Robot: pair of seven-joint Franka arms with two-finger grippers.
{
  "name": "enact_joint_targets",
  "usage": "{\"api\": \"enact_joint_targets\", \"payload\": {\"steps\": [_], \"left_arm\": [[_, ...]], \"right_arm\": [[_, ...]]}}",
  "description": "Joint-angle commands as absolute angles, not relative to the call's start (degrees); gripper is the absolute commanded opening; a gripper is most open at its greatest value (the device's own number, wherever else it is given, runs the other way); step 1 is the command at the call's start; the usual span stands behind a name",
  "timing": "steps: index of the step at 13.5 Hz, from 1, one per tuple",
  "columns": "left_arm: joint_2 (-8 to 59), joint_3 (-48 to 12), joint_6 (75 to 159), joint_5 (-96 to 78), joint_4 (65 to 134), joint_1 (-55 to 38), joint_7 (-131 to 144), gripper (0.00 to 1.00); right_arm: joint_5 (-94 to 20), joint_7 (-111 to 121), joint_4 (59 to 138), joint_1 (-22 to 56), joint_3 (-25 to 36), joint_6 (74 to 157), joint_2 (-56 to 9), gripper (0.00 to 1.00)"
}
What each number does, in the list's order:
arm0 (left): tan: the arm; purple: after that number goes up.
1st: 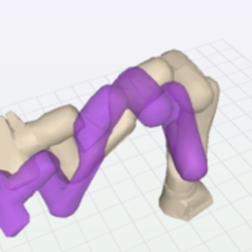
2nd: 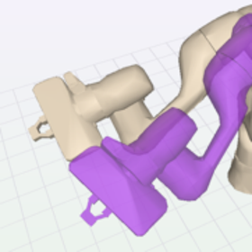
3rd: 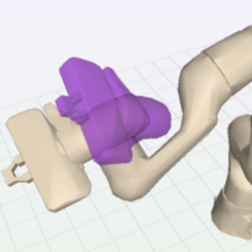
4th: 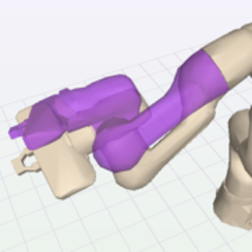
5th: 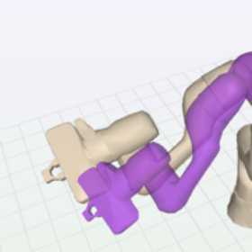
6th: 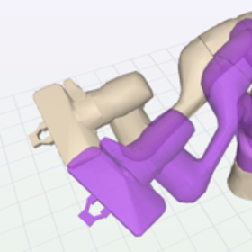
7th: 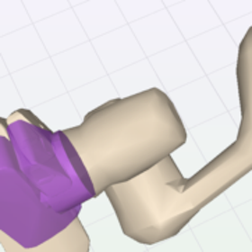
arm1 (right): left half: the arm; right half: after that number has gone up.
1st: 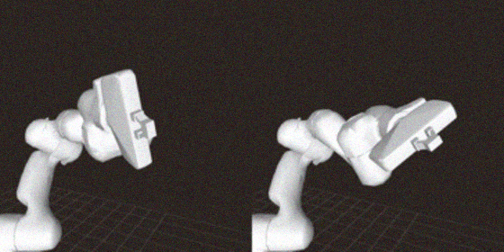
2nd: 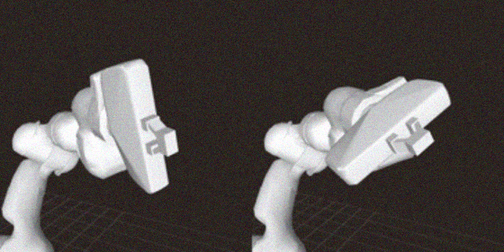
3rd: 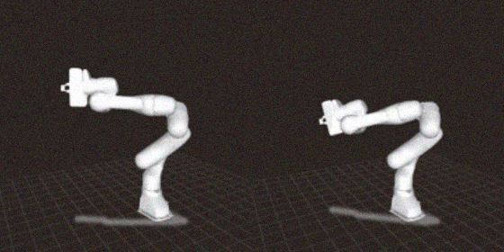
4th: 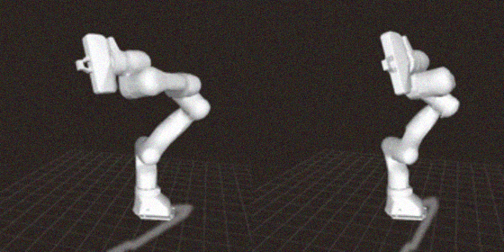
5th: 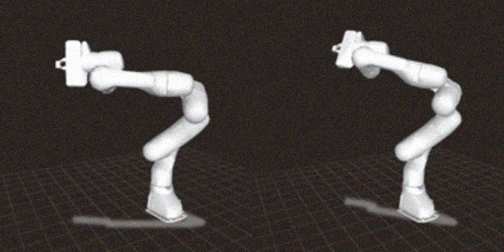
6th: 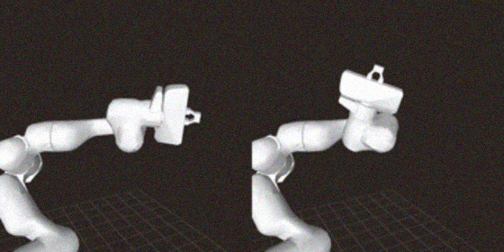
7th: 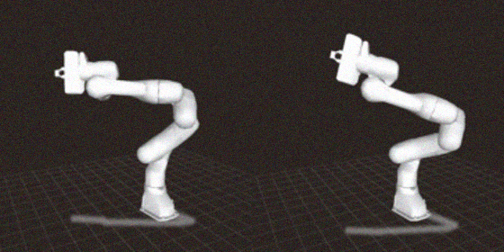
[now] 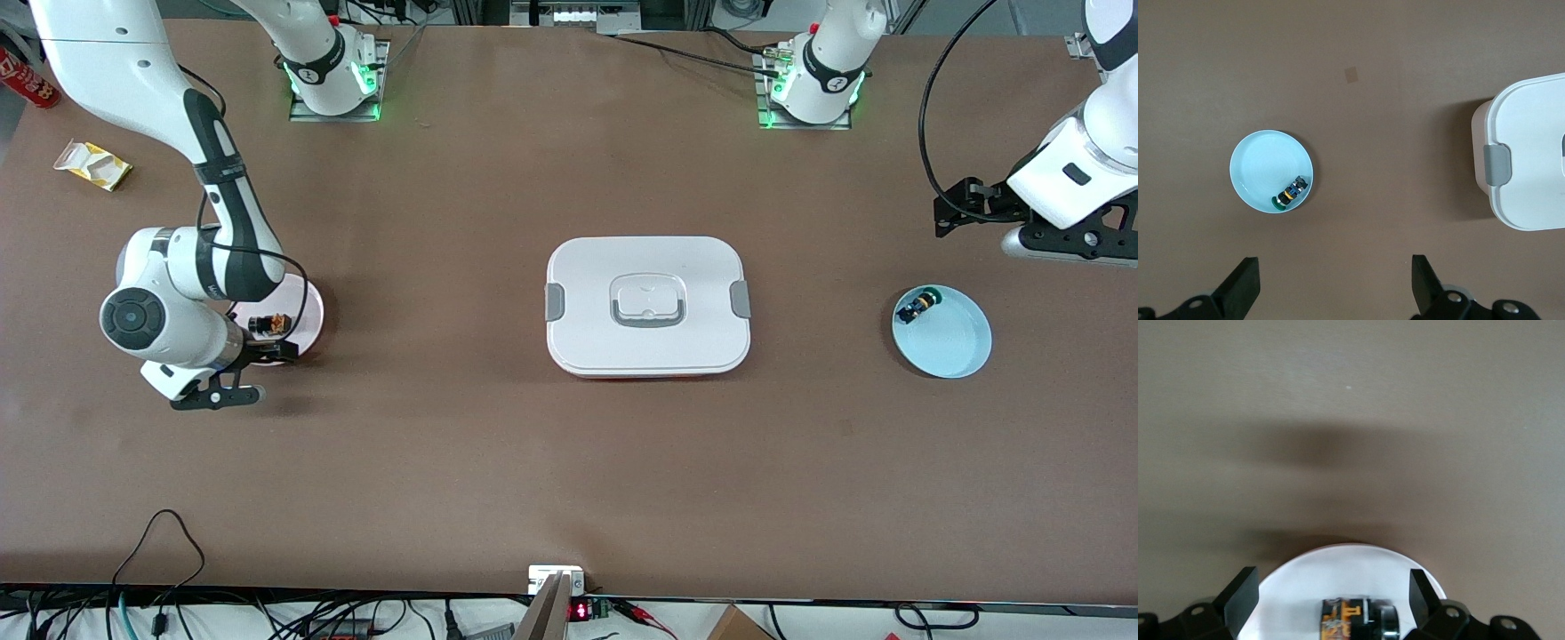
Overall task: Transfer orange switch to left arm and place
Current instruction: 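Move the right gripper down over the orange switch on the white plate, then close the right gripper on the orange switch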
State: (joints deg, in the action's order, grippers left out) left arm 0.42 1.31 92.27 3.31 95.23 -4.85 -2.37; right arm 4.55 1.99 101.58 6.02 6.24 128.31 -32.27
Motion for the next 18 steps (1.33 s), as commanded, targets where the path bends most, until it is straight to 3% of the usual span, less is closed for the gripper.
{"api": "enact_joint_targets", "payload": {"steps": [1,18], "left_arm": [[1.3,1.1,91.0,4.7,93.4,-5.0,-1.8,1.00],[1.3,1.2,91.0,4.7,93.4,-5.0,-1.9,1.00]], "right_arm": [[5.0,2.3,104.6,5.8,5.9,130.0,-31.5,1.00],[5.1,3.2,112.0,5.2,6.0,132.1,-29.6,1.00]]}}
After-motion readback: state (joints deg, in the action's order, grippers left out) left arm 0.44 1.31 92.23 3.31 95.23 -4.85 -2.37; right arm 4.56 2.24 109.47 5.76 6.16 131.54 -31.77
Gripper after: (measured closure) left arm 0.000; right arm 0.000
